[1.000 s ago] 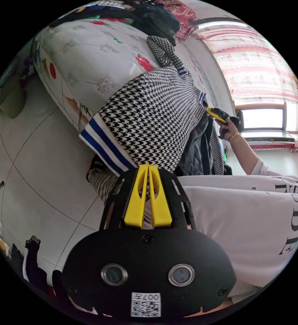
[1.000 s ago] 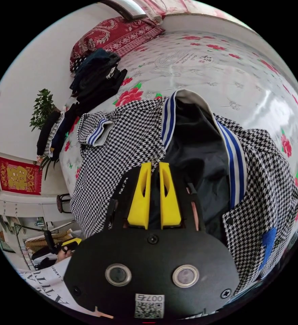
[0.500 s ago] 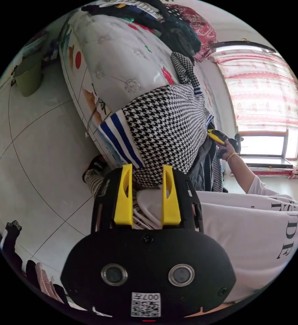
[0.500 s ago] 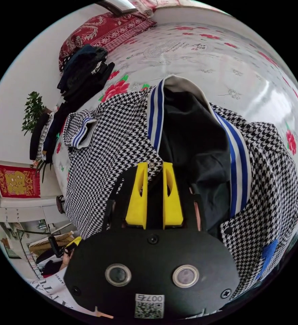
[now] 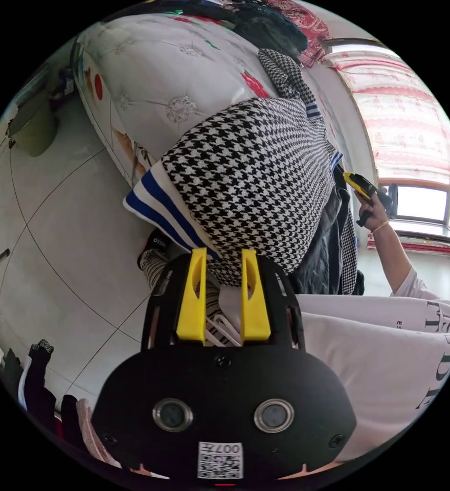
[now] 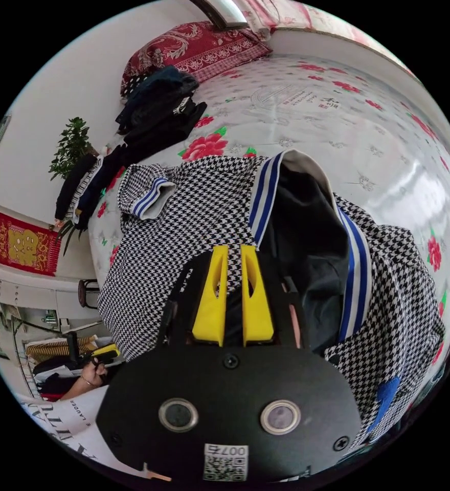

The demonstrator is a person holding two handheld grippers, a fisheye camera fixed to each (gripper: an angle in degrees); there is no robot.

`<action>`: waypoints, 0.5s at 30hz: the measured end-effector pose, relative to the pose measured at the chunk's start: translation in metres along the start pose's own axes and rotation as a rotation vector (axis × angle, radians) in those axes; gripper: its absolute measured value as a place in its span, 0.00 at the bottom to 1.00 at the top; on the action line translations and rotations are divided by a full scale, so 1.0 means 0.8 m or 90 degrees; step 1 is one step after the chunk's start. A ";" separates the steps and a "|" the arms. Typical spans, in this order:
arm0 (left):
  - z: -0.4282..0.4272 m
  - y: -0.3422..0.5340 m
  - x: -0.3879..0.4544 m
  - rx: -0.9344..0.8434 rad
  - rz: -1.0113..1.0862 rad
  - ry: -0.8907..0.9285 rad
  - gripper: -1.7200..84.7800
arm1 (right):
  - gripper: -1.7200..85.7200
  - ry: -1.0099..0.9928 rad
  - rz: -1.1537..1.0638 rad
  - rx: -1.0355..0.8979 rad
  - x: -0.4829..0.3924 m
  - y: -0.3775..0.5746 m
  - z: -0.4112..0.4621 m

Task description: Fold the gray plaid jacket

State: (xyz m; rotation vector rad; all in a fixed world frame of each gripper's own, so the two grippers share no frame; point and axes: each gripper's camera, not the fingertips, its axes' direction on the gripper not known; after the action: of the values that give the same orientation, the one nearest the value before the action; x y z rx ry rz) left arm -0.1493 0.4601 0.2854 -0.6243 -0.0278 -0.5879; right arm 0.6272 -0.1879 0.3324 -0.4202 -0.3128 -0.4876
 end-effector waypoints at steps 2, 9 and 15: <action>-0.005 0.005 -0.009 0.016 -0.013 -0.009 0.16 | 0.04 -0.004 0.042 -0.003 0.027 0.002 0.005; 0.004 -0.001 -0.037 0.024 0.005 0.053 0.19 | 0.05 -0.083 0.079 -0.050 0.056 -0.008 0.028; 0.001 -0.017 -0.016 0.024 0.028 0.014 0.08 | 0.04 -0.066 -0.002 -0.018 0.020 -0.019 0.003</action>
State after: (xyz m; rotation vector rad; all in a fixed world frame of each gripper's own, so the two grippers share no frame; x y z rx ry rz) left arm -0.1669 0.4580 0.2914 -0.5804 -0.0046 -0.5507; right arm 0.6321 -0.2051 0.3451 -0.4737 -0.4074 -0.4749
